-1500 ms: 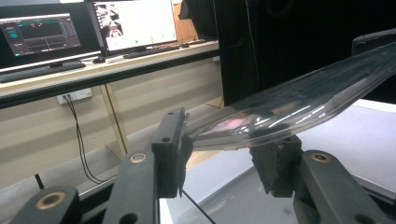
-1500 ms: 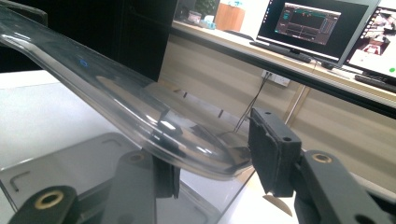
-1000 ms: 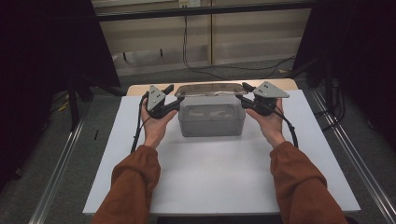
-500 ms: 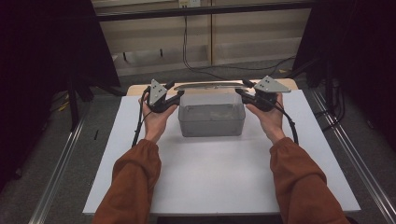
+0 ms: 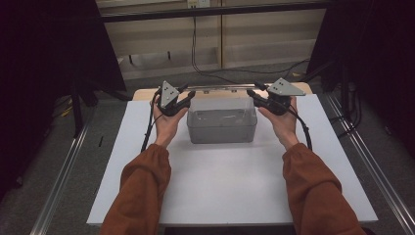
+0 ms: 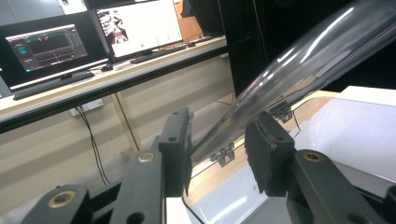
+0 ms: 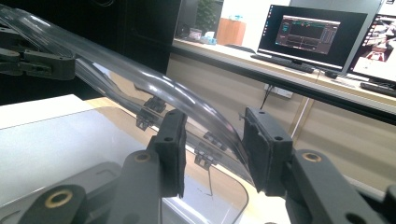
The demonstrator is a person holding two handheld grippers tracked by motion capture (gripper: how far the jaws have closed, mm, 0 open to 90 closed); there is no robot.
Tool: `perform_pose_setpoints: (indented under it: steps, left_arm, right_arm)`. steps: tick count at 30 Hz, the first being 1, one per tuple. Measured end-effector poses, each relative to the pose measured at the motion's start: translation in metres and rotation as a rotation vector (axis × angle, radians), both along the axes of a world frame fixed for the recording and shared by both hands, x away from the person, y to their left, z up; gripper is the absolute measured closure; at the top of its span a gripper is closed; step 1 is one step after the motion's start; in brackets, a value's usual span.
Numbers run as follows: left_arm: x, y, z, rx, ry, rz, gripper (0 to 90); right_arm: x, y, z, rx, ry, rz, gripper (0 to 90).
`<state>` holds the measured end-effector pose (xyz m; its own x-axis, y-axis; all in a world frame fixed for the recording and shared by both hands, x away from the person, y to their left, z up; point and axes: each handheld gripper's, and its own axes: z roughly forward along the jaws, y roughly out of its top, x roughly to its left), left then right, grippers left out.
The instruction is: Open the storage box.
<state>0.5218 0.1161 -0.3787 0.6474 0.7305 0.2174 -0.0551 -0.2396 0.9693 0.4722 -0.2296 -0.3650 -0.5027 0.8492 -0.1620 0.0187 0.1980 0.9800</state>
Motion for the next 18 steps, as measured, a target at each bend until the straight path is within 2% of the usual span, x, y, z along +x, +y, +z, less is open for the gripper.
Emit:
perform_pose_setpoints:
  steps: [6,8,10,12,15,18]
  left_arm:
    - [0.004,0.001,0.0,-0.003,0.003,0.001,62.8]
    - [0.005,0.001,-0.001,-0.017,0.005,0.003,63.1]
    - [0.005,0.001,0.0,-0.02,0.019,0.003,63.1]
    - [0.006,0.002,0.0,-0.028,0.03,0.009,63.3]
    - [0.007,0.002,0.0,-0.022,0.027,0.012,64.1]
    - [0.009,0.002,0.0,-0.027,0.033,0.015,64.8]
  right_arm:
    - [0.005,-0.001,0.001,0.0,0.003,0.002,60.6]
    - [0.007,-0.001,0.001,0.0,0.003,0.002,60.2]
    - [0.01,-0.001,0.0,0.001,0.007,0.003,59.7]
    - [0.014,-0.004,-0.002,0.026,0.019,0.008,58.6]
    - [0.017,-0.004,-0.006,0.005,0.028,0.007,57.6]
    - [0.02,-0.005,-0.008,0.013,0.029,0.007,58.2]
